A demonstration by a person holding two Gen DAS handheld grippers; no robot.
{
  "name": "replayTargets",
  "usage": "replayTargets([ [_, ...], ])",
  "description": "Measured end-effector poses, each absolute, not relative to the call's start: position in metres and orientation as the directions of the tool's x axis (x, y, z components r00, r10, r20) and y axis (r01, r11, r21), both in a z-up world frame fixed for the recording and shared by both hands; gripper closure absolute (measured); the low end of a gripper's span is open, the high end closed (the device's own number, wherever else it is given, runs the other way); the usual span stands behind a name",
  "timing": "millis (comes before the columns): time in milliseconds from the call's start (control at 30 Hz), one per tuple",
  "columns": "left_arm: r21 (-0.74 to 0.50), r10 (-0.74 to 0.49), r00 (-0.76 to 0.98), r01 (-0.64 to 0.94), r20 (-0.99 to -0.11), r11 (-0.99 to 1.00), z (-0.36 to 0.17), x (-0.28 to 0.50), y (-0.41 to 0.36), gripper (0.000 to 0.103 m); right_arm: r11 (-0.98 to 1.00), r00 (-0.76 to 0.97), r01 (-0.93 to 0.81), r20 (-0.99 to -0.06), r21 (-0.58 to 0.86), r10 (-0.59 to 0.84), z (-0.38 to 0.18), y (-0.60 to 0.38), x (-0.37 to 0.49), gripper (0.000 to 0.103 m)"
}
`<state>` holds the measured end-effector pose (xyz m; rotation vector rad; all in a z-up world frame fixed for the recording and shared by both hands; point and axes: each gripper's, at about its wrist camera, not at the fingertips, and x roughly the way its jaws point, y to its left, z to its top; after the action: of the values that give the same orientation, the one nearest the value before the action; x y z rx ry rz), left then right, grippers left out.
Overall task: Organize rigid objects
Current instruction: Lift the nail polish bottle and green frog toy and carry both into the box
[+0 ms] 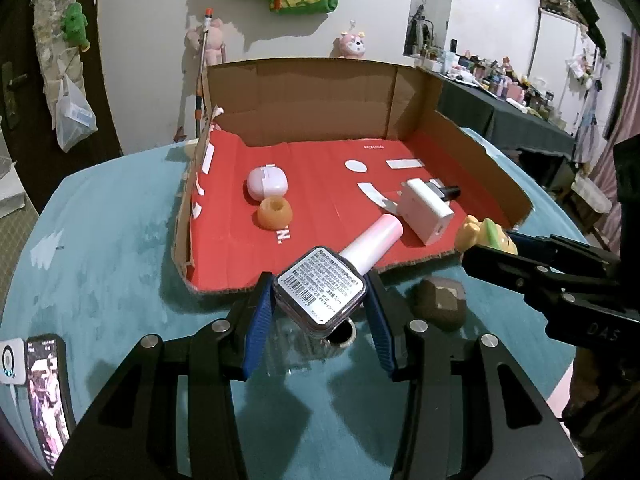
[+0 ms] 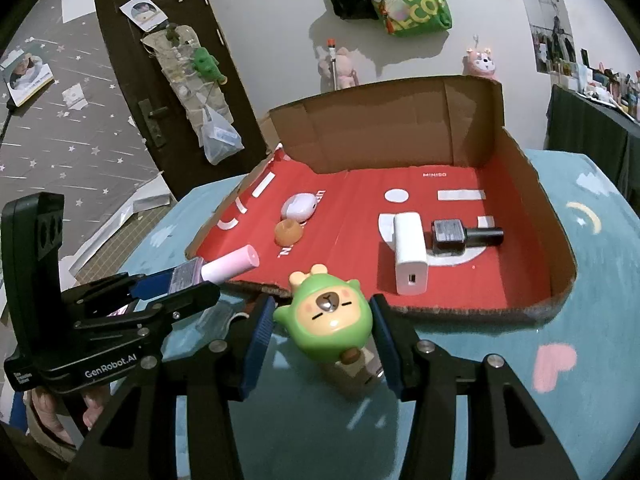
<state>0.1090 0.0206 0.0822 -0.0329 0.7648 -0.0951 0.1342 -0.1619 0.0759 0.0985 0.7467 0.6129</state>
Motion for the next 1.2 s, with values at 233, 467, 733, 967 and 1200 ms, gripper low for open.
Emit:
replayTargets([
  [233,-0.073,-0.099,0.709,0.068,-0.698,0.995,0.083,0.13,0.027,0.061,0.823,0.561,-0.485,-0.616,0.296,0.553,0.077,-0.155,0.153,0.051],
  [467,-0.084,-0.102,0.681,0.059,-0.725,0.995,0.077,0.151,0.033,0.061,0.824,0.529,-0.476,-0.648,0.308,0.548,0.07,-0.145,0.174,0.051],
  [733,-0.095,-0.102,0.643,0.045,-0.759,0.994,0.064,0.17,0.041,0.061,0.822,0.485,-0.45,-0.678,0.348,0.552,0.058,-0.137,0.199,0.051],
  [967,-0.112,-0.11,0.611,0.034,-0.784,0.993,0.052,0.182,0.047,0.061,0.824,0.446,-0.42,-0.704,0.38,0.552,0.043,-0.135,0.216,0.051],
  [1200,-0.11,-0.113,0.592,0.042,-0.798,0.993,0.045,0.194,0.042,0.061,0.851,0.45,-0.399,-0.735,0.343,0.507,0.034,-0.134,0.226,0.051],
])
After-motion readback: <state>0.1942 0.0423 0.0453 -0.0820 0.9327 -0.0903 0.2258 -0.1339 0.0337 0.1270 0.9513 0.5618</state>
